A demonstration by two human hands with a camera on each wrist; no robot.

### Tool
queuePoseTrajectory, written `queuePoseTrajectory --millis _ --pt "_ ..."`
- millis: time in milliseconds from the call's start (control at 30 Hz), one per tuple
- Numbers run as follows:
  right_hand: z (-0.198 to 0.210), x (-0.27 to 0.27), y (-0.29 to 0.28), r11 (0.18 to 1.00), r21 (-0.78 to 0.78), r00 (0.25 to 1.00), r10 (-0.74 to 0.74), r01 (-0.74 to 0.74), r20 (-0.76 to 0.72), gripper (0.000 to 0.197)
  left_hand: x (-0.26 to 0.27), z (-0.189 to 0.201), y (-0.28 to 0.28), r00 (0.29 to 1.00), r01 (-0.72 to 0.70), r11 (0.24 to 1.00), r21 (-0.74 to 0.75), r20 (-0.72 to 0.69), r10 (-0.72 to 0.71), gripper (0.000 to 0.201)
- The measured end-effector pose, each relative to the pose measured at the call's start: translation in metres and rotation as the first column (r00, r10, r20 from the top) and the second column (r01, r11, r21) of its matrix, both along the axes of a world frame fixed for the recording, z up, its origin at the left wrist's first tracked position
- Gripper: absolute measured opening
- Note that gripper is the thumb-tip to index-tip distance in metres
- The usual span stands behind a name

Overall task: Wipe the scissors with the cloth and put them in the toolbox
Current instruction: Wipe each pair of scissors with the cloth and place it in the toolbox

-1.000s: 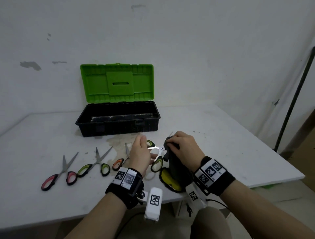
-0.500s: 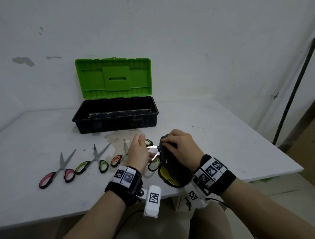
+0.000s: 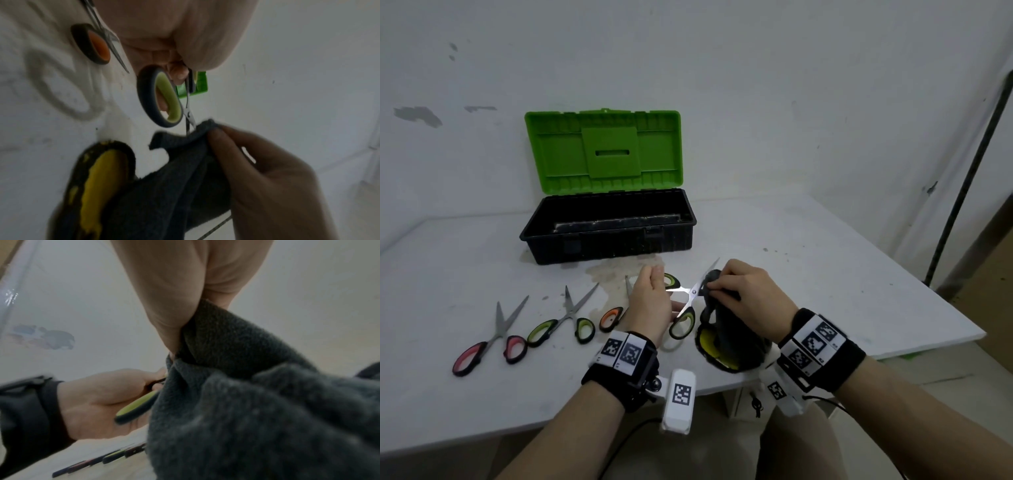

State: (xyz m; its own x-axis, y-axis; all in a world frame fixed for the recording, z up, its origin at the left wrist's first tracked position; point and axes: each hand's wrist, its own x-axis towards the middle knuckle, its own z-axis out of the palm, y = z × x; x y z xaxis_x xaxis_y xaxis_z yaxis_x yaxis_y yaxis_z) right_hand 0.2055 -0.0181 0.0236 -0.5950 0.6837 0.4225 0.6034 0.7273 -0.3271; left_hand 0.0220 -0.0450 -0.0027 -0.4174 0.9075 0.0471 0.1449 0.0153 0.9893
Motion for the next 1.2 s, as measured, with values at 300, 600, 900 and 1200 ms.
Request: queuePoseTrajectory --millis 300,600,900,1200 --pt "-0.007 0.003 0.003 1.000 -0.020 0.996 0.013 -0.012 0.092 0.020 0.000 -0.004 0.003 0.998 -0.030 1.000 0.000 0.048 0.030 0.031" --pt "-0.010 -0.013 0.001 0.999 0.009 0.999 0.034 -0.034 0.015 0.017 0.014 -0.005 -0.002 0.999 0.034 0.999 0.023 -0.019 -0.033 0.034" --pt "-0.002 0.004 0.006 0.995 -0.011 0.983 -0.097 0.097 -0.158 0.015 0.005 -0.002 -0.004 1.000 0.008 0.999 0.042 0.020 -0.008 0.031" --pt "-0.015 0.004 0.005 0.994 -0.015 0.993 -0.111 0.111 -0.031 0.017 0.006 0.001 -0.001 1.000 -0.008 0.999 0.043 -0.007 0.008 0.030"
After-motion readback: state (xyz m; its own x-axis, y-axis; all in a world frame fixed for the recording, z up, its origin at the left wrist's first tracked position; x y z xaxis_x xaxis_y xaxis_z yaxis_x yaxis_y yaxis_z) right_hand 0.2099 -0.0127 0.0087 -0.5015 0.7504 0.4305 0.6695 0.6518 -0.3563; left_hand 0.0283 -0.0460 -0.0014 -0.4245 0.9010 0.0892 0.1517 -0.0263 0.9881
